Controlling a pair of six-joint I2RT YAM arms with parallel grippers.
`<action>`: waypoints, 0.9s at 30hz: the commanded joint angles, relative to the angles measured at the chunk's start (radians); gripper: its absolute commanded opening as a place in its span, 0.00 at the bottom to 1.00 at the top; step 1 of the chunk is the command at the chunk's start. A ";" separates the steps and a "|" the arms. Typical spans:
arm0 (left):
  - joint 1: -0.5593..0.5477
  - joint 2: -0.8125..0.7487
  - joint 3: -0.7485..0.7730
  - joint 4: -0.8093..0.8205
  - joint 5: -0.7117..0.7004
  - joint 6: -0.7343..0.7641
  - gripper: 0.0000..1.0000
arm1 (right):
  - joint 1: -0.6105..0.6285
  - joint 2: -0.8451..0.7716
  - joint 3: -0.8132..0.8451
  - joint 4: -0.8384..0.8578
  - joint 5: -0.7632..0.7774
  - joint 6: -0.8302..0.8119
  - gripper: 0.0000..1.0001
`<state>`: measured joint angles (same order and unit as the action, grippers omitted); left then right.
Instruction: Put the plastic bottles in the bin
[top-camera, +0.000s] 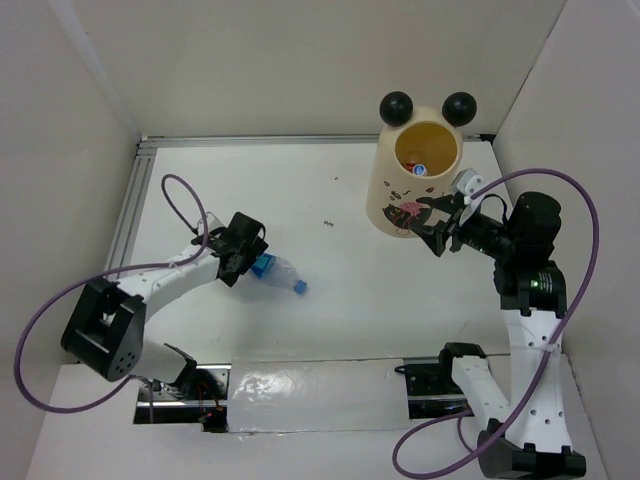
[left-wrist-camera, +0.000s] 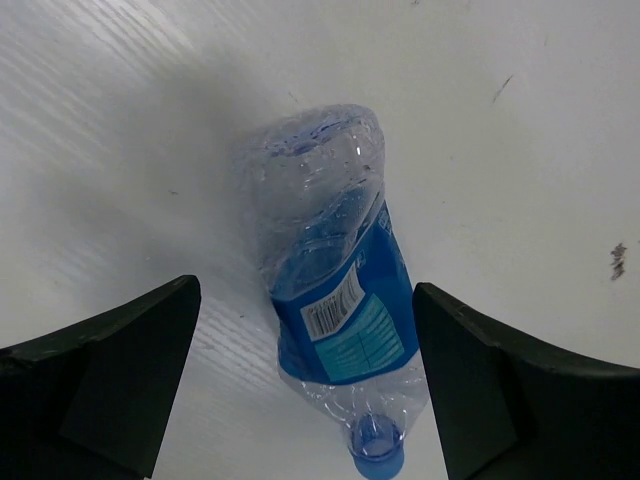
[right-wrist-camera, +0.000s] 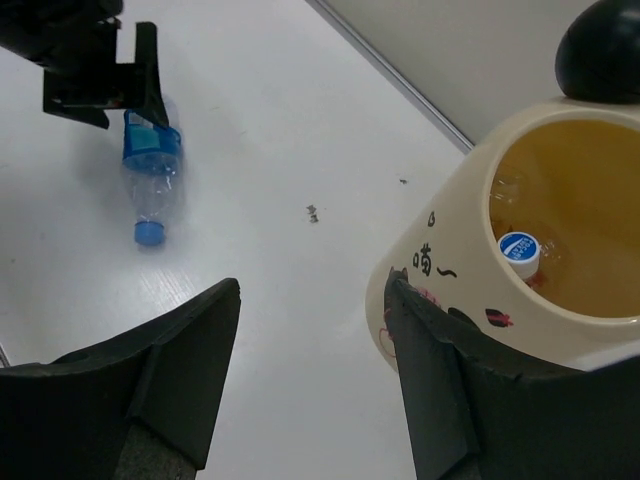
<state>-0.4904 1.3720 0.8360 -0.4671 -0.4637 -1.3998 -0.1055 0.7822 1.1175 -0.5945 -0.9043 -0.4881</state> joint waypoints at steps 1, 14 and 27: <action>0.006 0.073 0.041 0.091 0.042 0.067 1.00 | -0.005 -0.023 -0.005 -0.059 -0.031 -0.023 0.69; 0.015 0.148 0.097 0.195 0.053 0.110 0.35 | -0.033 -0.080 -0.070 -0.165 -0.042 -0.043 0.55; -0.131 -0.033 0.352 0.495 0.212 0.413 0.12 | -0.066 -0.138 -0.128 -0.398 0.045 -0.268 0.05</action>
<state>-0.5770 1.3499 1.0557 -0.1753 -0.3172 -1.1107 -0.1665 0.6685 1.0042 -0.9104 -0.8822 -0.6743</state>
